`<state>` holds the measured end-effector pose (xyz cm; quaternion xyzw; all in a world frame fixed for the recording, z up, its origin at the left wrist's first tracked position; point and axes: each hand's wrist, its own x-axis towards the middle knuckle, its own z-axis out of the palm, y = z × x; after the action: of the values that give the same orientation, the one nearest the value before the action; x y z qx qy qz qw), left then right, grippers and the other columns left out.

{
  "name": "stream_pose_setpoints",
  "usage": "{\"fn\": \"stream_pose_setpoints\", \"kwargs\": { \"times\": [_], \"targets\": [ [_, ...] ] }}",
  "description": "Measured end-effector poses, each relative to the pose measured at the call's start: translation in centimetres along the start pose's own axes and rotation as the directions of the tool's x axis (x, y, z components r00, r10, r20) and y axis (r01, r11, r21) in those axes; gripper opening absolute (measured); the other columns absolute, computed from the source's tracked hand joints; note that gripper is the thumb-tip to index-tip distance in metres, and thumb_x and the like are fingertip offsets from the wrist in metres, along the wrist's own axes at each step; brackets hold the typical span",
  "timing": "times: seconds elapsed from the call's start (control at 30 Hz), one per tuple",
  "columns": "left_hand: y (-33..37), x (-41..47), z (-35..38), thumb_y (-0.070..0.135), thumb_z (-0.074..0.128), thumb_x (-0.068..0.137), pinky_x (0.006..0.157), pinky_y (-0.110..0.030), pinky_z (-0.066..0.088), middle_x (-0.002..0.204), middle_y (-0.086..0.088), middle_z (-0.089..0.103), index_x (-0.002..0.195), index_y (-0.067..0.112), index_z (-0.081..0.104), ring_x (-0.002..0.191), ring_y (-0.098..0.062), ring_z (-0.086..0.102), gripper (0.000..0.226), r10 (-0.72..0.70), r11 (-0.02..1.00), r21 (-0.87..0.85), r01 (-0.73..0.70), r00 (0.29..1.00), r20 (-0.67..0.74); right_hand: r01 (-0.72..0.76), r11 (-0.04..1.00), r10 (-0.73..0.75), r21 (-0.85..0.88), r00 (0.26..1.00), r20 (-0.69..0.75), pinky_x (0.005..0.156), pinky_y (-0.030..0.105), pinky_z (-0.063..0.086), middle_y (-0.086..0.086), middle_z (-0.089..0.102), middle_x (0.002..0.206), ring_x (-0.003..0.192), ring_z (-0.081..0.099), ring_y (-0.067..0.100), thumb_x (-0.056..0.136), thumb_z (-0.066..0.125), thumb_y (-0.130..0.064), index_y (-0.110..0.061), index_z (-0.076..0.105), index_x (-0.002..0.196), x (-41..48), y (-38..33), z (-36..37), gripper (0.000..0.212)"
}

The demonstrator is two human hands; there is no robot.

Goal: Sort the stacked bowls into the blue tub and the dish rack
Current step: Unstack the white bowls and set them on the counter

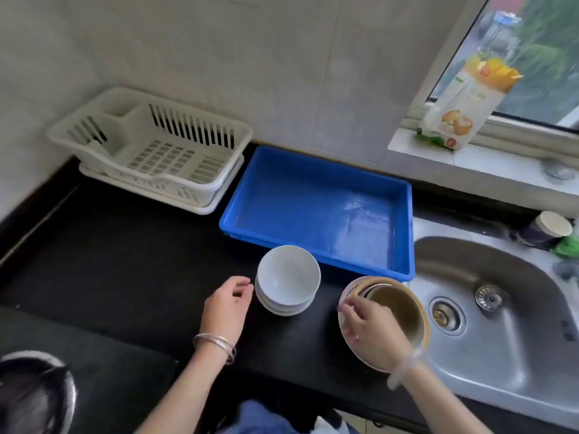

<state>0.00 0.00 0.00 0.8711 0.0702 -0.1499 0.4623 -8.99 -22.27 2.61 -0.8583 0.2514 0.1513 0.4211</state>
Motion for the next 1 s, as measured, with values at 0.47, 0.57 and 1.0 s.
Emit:
{"fn": "stream_pose_setpoints", "kwargs": {
  "times": [0.47, 0.57, 1.0],
  "targets": [
    [1.1, 2.3, 1.9, 0.017, 0.058, 0.087, 0.093, -0.043, 0.052, 0.115, -0.002, 0.065, 0.12, 0.018, 0.058, 0.104, -0.02, 0.061, 0.033, -0.096, 0.993, -0.066, 0.101, 0.993, 0.066, 0.017, 0.916, -0.092, -0.4, 0.981, -0.169, 0.043, 0.025, 0.019, 0.002, 0.037, 0.055, 0.052, 0.036, 0.023, 0.085, 0.05, -0.016, -0.016, 0.033, 0.052, 8.1, -5.8, 2.7, 0.038],
    [1.0, 2.3, 1.8, 0.013, 0.057, 0.086, 0.092, -0.042, 0.052, 0.113, -0.001, 0.066, 0.116, 0.02, 0.06, 0.104, -0.018, 0.061, 0.031, -0.101, 0.991, -0.082, 0.107, 0.992, 0.076, 0.055, 0.894, -0.145, -0.445, 0.974, -0.172, 0.043, 0.023, 0.019, 0.004, 0.043, 0.061, 0.058, 0.04, 0.024, 0.09, 0.047, -0.019, -0.015, 0.035, 0.053, 8.0, -6.2, 2.5, 0.039],
    [1.4, 3.1, 2.5, 0.018, 0.061, 0.086, 0.09, -0.041, 0.054, 0.107, -0.001, 0.066, 0.116, 0.015, 0.06, 0.098, -0.019, 0.064, 0.03, -0.163, 0.986, -0.008, 0.164, 0.984, 0.065, 0.076, 0.981, -0.128, -0.177, 0.945, -0.301, 0.049, 0.023, 0.033, 0.007, 0.049, 0.05, 0.054, 0.041, 0.021, 0.085, 0.057, -0.023, -0.017, 0.042, 0.046, 7.3, -5.0, -0.7, 0.043]
  ]
}}
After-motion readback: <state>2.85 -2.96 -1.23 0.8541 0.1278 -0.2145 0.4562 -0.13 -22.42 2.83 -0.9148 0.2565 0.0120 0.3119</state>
